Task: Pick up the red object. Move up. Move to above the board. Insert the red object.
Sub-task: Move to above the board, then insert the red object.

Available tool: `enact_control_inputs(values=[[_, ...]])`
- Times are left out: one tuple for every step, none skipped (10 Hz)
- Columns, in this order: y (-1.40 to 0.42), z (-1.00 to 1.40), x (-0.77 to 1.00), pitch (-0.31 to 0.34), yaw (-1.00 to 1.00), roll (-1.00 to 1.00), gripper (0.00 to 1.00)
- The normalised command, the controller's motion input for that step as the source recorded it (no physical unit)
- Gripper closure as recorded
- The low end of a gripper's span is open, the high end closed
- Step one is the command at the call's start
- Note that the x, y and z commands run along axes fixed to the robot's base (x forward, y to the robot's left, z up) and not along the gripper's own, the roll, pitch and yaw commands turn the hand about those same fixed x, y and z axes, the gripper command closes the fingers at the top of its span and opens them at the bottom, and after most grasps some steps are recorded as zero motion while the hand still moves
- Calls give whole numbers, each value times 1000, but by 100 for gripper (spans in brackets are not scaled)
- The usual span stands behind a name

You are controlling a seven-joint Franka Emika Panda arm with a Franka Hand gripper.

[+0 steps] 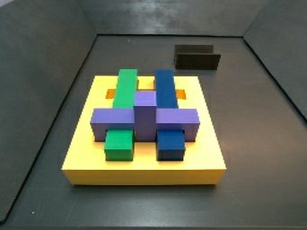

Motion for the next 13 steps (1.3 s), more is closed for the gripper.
enact_control_inputs(values=[[-1400,160,395,131,8,-7,100],[-1400,164,408,153,8,8,100],[-1400,170,423,162,9,-2,100],[-1400,176,459,156,9,0,100],[-1400,182,468,145,11,10,100],[-709,98,279,150,12,47,100],[-295,52,170,136,8,38,100],[-187,38,108,102,10,39,100],[0,0,0,0,0,-13,100],[123,-234,0,0,0,0,100],[260,-449,0,0,0,101,100],[254,-569,0,10,0,220,100],[100,-609,17,13,69,234,100]])
